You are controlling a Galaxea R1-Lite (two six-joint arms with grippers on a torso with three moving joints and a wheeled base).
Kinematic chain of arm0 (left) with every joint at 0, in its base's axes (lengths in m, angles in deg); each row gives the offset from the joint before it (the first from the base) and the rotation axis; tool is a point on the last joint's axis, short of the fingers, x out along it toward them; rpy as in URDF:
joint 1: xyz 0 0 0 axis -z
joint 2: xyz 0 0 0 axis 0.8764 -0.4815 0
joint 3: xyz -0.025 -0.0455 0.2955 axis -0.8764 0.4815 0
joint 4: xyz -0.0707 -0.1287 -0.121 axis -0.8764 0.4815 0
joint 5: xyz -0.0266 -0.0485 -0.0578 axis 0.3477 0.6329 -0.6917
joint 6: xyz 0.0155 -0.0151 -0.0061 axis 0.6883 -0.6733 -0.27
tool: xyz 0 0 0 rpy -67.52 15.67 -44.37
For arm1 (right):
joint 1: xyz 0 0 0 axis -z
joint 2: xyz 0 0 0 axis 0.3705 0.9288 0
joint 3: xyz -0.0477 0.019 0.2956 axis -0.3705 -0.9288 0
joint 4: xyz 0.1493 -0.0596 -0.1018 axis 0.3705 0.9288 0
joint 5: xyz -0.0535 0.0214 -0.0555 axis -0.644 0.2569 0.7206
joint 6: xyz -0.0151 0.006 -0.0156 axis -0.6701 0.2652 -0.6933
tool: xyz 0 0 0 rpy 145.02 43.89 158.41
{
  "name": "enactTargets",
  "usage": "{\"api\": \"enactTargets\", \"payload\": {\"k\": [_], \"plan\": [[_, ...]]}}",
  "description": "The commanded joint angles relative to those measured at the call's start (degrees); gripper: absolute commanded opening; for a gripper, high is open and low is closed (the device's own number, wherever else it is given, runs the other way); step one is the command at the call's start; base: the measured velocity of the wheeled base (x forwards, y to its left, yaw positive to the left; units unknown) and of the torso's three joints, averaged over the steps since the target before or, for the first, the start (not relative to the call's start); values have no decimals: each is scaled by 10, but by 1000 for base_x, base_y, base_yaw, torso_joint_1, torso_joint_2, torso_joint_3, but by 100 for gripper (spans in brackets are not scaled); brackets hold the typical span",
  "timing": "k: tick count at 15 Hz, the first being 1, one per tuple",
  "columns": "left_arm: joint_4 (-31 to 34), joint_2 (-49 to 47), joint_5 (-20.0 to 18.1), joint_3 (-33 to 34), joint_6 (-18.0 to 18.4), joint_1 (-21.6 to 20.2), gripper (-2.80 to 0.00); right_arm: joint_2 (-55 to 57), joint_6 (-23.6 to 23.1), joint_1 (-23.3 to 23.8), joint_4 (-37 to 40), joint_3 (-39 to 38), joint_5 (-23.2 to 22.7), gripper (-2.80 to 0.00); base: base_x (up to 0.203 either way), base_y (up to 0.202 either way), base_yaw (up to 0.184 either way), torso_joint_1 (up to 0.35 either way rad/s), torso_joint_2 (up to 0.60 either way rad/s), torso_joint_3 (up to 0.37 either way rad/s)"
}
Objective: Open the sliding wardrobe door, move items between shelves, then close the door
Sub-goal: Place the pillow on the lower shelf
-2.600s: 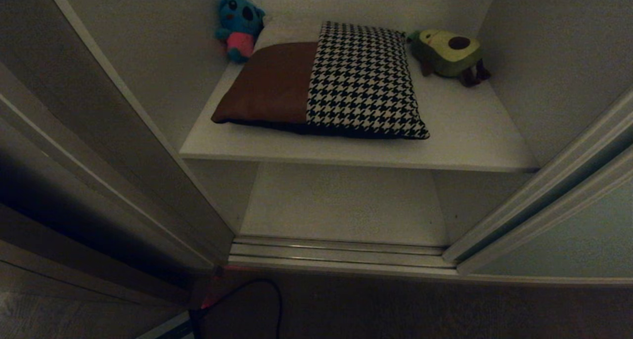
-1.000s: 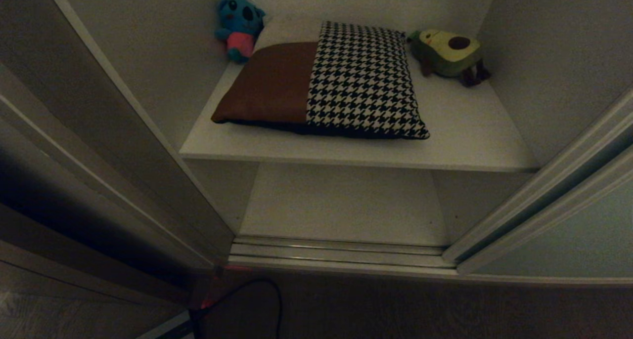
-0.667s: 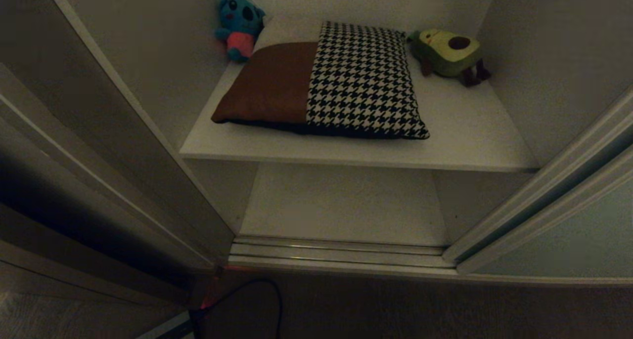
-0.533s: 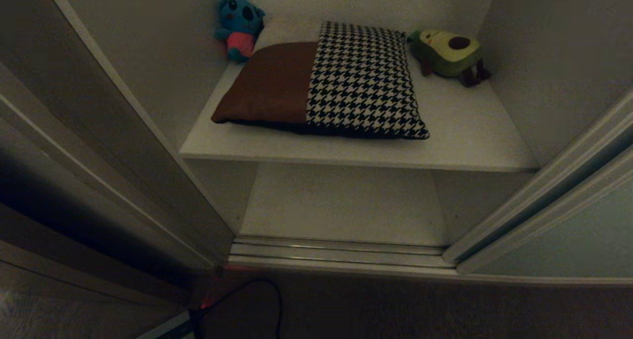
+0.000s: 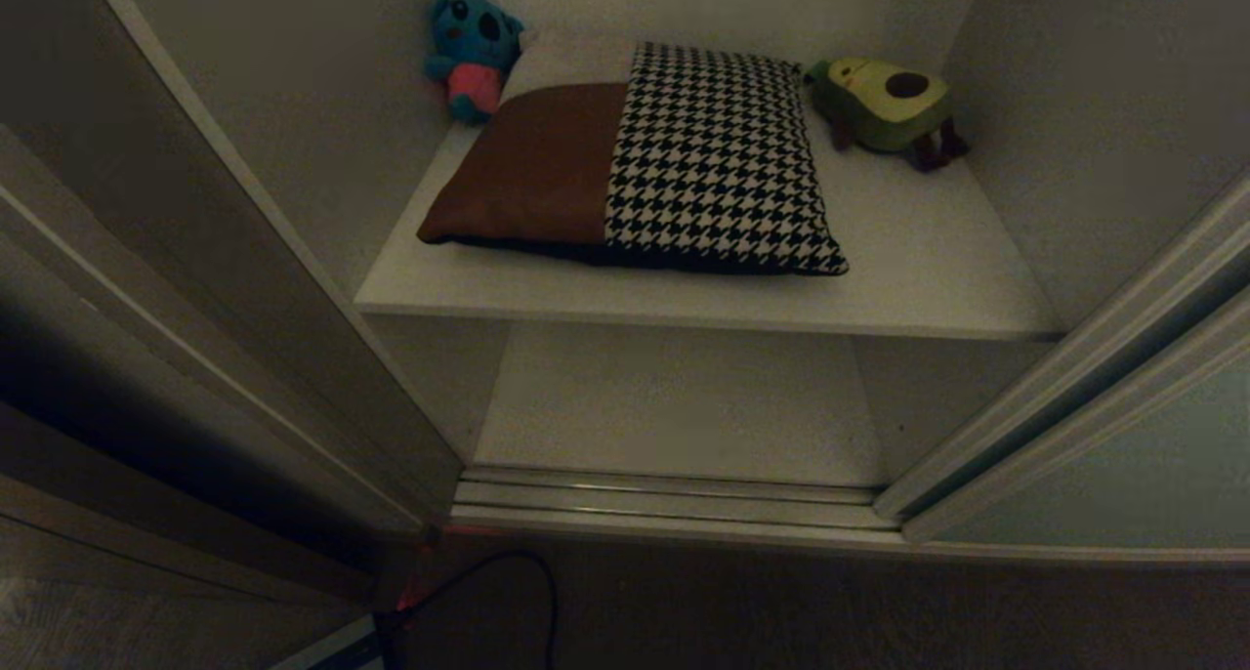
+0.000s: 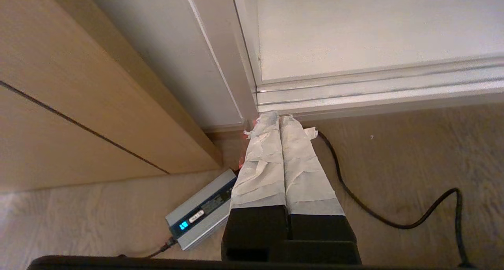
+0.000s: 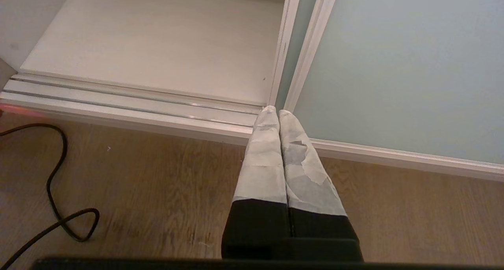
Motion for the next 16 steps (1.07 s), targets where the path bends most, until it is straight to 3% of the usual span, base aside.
{"api": "enactTargets", "payload": {"k": [1, 6, 7, 11, 16], "plan": [[3, -1, 0, -1, 2, 0, -280, 1, 0, 0, 0, -2, 0, -280, 0, 0, 0, 0, 0, 0], [-6, -2, 0, -6, -9, 0, -280, 2, 0, 0, 0, -2, 0, -280, 0, 0, 0, 0, 0, 0], [-5, -17, 0, -36, -14, -1, -280, 1, -1, 0, 0, -2, 0, -280, 0, 0, 0, 0, 0, 0], [3, -168, -14, -174, -96, 0, -280, 2, -1, 0, 0, -2, 0, -280, 0, 0, 0, 0, 0, 0], [-15, -351, -96, -309, -114, 0, -280, 1, 0, 0, 0, -2, 0, -280, 0, 0, 0, 0, 0, 0]]}}
